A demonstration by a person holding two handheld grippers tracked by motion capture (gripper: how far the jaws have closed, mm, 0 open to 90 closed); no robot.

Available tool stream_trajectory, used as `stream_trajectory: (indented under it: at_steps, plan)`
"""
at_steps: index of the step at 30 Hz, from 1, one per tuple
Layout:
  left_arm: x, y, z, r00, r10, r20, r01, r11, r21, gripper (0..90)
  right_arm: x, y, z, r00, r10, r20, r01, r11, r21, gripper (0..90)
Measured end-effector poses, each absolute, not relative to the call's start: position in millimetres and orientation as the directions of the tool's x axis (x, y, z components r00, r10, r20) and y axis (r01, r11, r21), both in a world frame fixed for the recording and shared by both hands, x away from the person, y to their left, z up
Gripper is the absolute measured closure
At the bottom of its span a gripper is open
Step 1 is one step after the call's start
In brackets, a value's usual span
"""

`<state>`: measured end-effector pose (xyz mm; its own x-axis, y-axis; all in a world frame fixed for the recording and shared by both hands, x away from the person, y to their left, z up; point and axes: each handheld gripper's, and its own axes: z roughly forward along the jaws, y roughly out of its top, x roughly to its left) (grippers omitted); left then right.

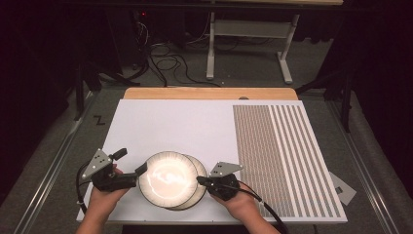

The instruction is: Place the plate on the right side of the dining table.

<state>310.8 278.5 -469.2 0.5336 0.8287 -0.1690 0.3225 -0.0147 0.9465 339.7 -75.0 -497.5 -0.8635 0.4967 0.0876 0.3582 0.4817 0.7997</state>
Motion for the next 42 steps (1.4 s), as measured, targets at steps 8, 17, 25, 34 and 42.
stream_trajectory:
  at_steps: [8, 17, 25, 34, 42]
  plan:
    - [311, 278, -469, 0.535, 0.827, -0.171, 0.325, -0.015, 0.946, 3.4, 341, -73, -498, -0.869, 0.487, 0.087, 0.354, 0.489, 0.797, 90.0]
    - [311, 281, -469, 0.532, 0.827, -0.179, 0.337, -0.013, 0.941, 4.2, 335, -55, -504, -0.891, 0.452, 0.053, 0.323, 0.546, 0.773, 90.0]
    - [313, 284, -468, 0.519, 0.821, -0.238, 0.428, -0.009, 0.904, 9.3, 334, -50, -504, -0.896, 0.443, 0.038, 0.307, 0.555, 0.773, 90.0]
    - [309, 279, -482, 0.496, 0.814, -0.302, 0.547, -0.023, 0.837, 16.9, 333, -49, -504, -0.893, 0.449, 0.036, 0.310, 0.554, 0.773, 90.0]
    - [311, 276, -485, 0.477, 0.786, -0.393, 0.642, -0.006, 0.767, 28.5, 333, -50, -504, -0.895, 0.445, 0.021, 0.299, 0.565, 0.769, 90.0]
